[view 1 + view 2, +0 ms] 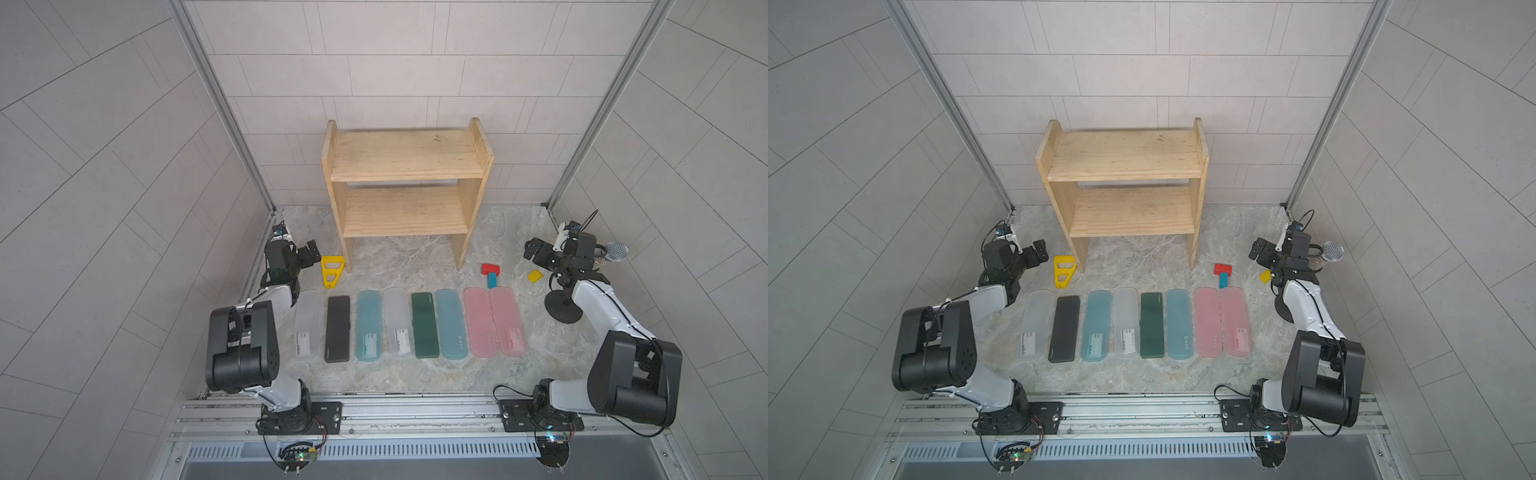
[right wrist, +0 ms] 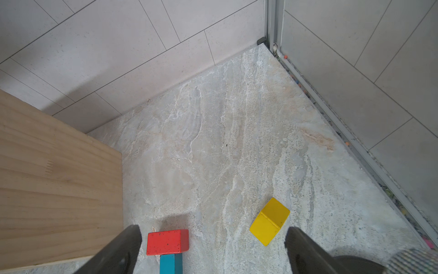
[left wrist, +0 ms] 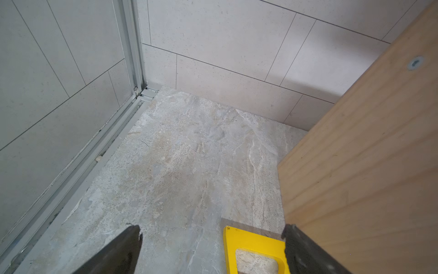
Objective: Remove the pencil cases from the shelf
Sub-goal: Reset both arms
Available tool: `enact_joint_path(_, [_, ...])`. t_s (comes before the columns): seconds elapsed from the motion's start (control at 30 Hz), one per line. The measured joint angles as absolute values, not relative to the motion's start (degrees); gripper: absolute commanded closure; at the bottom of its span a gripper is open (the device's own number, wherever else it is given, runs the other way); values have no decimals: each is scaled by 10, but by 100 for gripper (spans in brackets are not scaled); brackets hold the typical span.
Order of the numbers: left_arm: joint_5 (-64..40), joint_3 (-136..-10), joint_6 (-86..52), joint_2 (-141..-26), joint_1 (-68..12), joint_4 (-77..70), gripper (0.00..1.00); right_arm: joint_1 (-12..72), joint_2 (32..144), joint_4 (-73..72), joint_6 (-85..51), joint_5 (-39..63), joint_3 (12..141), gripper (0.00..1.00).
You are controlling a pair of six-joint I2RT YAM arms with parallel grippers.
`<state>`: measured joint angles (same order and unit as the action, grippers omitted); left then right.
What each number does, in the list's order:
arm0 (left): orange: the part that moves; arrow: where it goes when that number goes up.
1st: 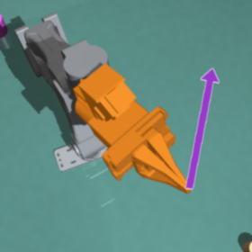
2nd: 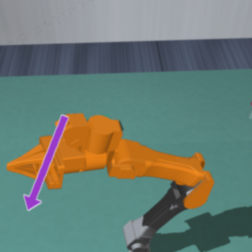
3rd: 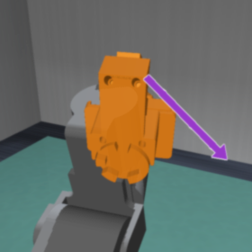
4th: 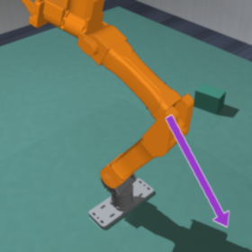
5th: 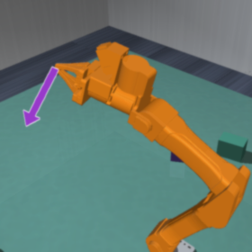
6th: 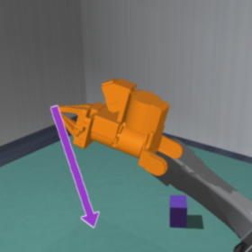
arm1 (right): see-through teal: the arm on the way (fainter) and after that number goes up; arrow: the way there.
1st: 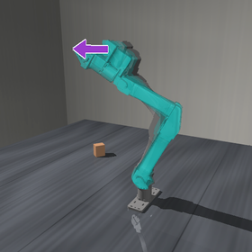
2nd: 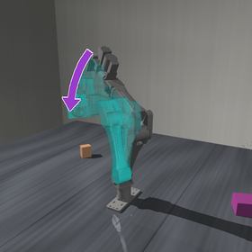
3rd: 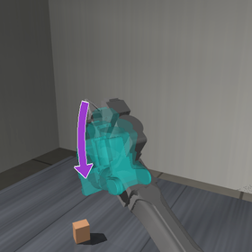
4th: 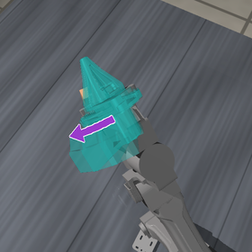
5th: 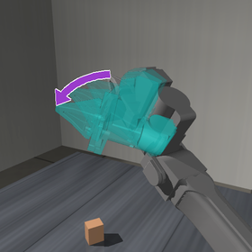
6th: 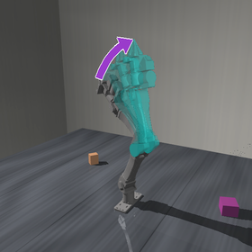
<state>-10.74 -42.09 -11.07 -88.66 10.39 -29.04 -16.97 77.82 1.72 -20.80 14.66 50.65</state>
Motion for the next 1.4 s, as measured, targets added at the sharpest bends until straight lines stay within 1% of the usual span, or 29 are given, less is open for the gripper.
enact_joint_path(0.2, [-129,-364,-116,-858,112,-289,0,-169,806,-10,-184,149,474,0])
enact_joint_path(0.33, [-112,-293,-104,-860,102,-349,0,-167,836,-37,-171,154,446,0])
enact_joint_path(0.47, [-97,-283,-80,-882,69,-357,0,-151,846,-165,-163,152,367,0])
enact_joint_path(0.53, [-96,-266,-72,-879,59,-397,0,-135,864,-204,-152,150,344,0])
enact_joint_path(0.67, [-62,-204,-54,-884,42,-497,0,-71,876,-302,-109,114,287,0])
enact_joint_path(0.77, [-34,-191,-48,-895,29,-506,0,-17,886,-435,-74,79,222,0])
enact_joint_path(0.8, [-29,-193,-47,-895,26,-507,0,-7,889,-460,-65,68,203,0])
enact_joint_path(0.9, [-15,-196,-44,-895,25,-524,0,-4,891,-490,-53,35,182,0])
enact_joint_path(1.07, [3,-196,-44,-895,25,-542,0,-5,894,-504,-48,-1,213,0])
enact_joint_path(1.4, [6,-196,-42,-895,25,-547,0,-5,894,-524,-47,-18,216,0])
